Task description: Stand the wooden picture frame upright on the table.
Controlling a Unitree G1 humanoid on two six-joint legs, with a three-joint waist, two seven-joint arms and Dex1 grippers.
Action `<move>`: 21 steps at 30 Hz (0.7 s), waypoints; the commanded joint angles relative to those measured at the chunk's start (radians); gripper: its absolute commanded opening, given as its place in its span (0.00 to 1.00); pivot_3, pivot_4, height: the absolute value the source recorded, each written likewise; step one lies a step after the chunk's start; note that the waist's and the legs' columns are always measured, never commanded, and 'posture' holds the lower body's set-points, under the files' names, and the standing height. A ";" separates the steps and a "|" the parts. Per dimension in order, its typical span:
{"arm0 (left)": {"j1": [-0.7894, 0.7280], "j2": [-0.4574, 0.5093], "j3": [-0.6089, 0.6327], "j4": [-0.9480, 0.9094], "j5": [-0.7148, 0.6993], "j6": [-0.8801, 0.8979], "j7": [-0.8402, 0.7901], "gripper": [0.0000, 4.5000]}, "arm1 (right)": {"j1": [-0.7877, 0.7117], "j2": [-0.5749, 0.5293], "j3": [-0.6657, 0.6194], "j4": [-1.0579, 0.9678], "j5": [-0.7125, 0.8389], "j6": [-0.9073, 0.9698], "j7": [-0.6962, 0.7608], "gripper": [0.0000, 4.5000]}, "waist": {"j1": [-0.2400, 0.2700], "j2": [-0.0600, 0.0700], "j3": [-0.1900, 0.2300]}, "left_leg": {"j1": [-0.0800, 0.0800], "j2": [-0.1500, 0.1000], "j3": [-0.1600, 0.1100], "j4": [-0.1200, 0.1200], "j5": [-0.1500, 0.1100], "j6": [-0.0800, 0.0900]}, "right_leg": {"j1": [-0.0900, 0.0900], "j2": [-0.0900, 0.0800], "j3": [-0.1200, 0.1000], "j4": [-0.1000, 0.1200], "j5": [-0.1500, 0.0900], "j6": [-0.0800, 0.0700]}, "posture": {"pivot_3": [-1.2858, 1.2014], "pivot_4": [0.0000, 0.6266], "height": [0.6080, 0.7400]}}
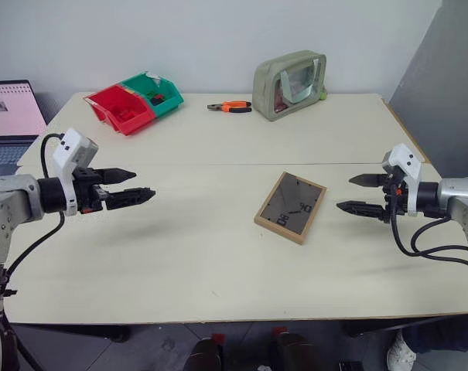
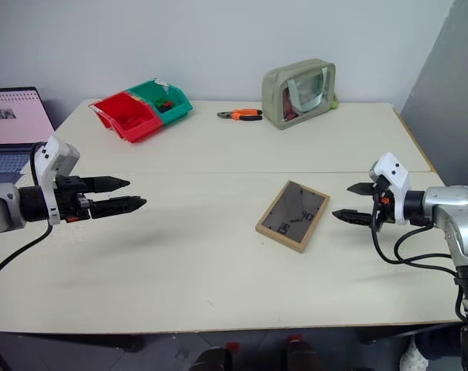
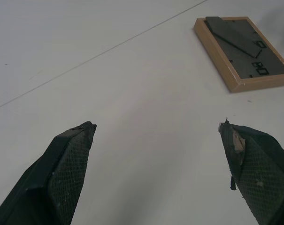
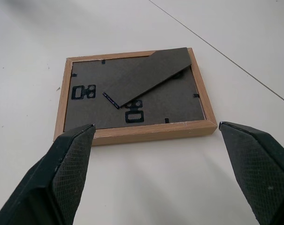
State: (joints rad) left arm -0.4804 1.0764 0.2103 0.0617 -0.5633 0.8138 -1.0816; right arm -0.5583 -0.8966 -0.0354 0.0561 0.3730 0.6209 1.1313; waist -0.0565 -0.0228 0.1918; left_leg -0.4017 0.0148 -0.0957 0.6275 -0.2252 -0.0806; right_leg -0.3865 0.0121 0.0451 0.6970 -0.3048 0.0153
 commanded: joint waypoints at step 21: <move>-0.249 -0.366 -0.169 0.184 0.201 -0.196 0.214 0.49 | 0.052 0.115 -0.043 0.004 -0.094 -0.025 -0.328 0.44 | 0.011 0.000 0.000 | -0.001 -0.001 0.000 0.002 0.000 0.000 | 0.000 0.000 0.000 0.001 0.000 0.000 | 0.52 0.24 1.00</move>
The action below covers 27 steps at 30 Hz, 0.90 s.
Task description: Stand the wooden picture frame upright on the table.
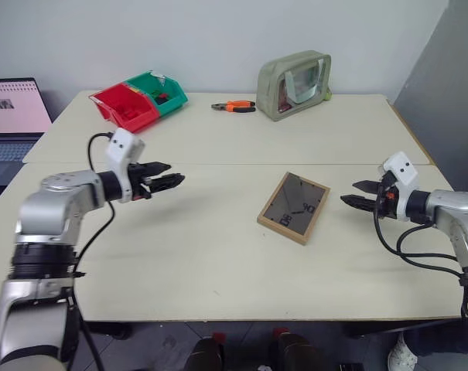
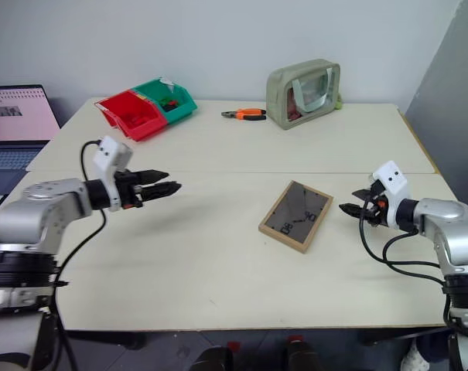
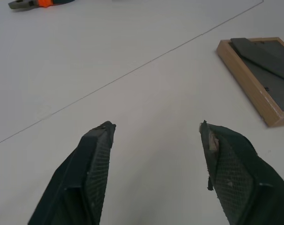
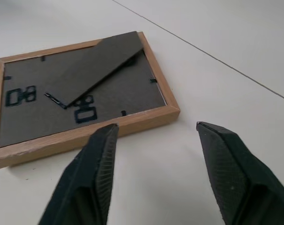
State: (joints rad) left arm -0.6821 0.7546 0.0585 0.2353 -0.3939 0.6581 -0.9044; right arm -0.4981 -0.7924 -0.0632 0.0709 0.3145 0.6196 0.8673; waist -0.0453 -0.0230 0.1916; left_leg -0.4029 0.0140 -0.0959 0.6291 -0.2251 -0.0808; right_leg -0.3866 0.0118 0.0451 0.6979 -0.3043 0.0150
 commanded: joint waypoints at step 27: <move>-0.081 -0.464 -0.229 0.169 0.171 -0.045 0.087 0.00 | -0.067 0.382 0.126 0.082 -0.214 -0.066 -0.357 0.00 | -0.013 0.000 -0.001 | 0.001 0.000 0.000 0.000 0.000 0.000 | 0.000 0.000 0.000 0.002 0.000 0.000 | 0.52 0.24 1.00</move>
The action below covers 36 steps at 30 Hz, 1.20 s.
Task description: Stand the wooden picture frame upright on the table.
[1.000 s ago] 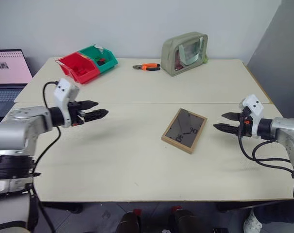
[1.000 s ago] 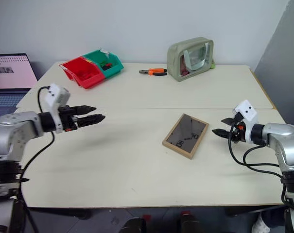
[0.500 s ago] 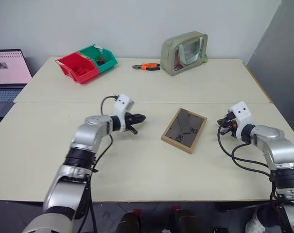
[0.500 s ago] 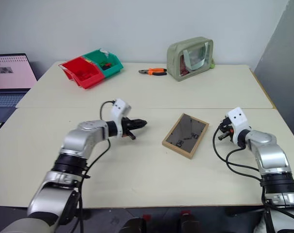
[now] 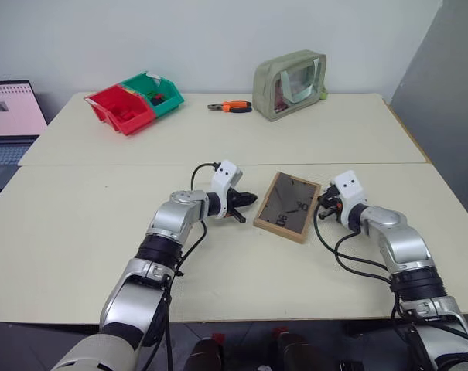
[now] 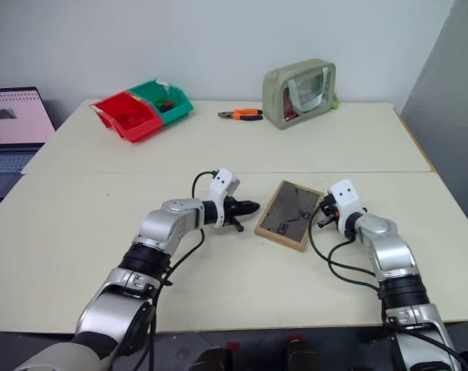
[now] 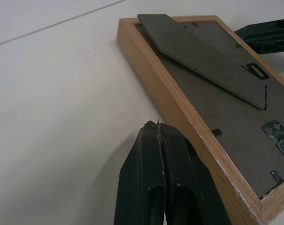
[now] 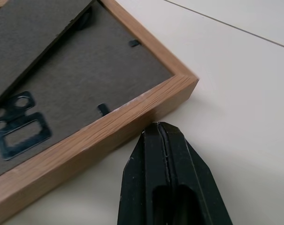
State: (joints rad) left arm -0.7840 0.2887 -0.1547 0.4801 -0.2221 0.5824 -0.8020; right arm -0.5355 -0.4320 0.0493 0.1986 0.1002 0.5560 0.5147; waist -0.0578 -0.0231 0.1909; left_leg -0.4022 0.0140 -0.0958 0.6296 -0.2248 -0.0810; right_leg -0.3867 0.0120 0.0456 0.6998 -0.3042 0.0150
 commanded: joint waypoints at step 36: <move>0.541 0.347 0.265 -0.826 -0.192 0.623 0.172 0.00 | 0.054 0.122 0.199 -0.299 0.051 0.146 0.109 0.00 | -0.011 0.001 -0.001 | 0.004 0.011 0.001 -0.001 0.000 0.000 | 0.001 0.002 0.001 0.001 0.000 0.000 | 0.52 0.24 1.00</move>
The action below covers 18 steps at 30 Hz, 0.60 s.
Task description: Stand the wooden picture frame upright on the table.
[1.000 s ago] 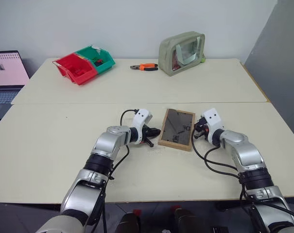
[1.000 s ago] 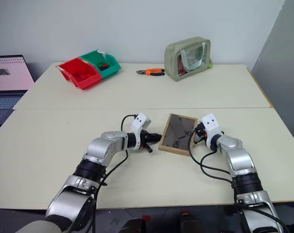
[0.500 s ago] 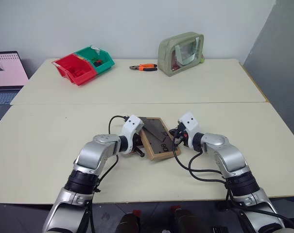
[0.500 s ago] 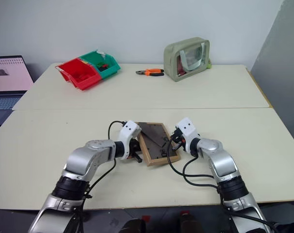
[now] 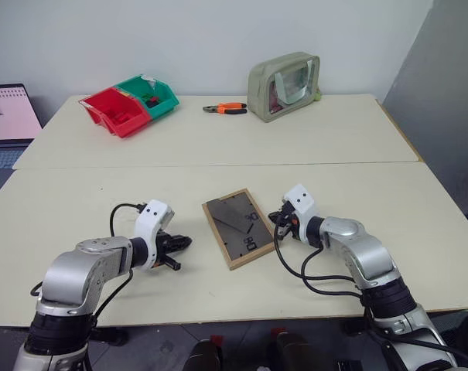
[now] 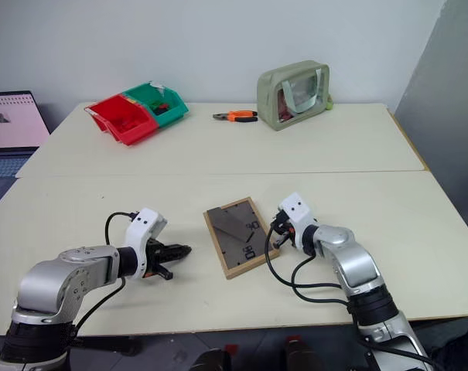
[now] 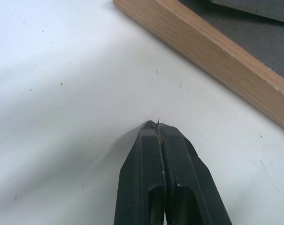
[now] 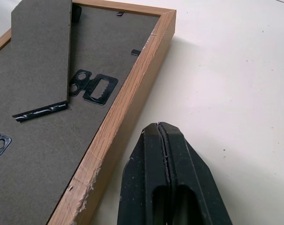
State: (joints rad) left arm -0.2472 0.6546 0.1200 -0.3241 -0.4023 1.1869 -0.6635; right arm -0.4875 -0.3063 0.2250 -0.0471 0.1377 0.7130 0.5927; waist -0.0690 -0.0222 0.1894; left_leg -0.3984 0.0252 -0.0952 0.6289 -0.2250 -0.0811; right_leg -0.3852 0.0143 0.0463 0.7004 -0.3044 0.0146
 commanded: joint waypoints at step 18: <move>-0.127 -0.097 -0.124 0.152 0.034 -0.119 0.093 0.00 | 0.031 -0.067 0.094 -0.174 0.068 0.046 0.164 0.00 | 0.030 0.000 -0.001 | 0.000 -0.001 -0.001 0.001 0.000 0.000 | 0.001 0.001 -0.001 -0.001 0.000 0.000 | 0.52 0.24 1.00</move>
State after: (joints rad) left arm -0.3699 0.5565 0.0249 -0.1901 -0.3816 1.0764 -0.5788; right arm -0.4537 -0.3836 0.3021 -0.1742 0.1796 0.7626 0.7386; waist -0.0387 -0.0219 0.1885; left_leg -0.3983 0.0241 -0.0959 0.6296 -0.2249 -0.0813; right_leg -0.3838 0.0151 0.0453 0.6995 -0.3046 0.0151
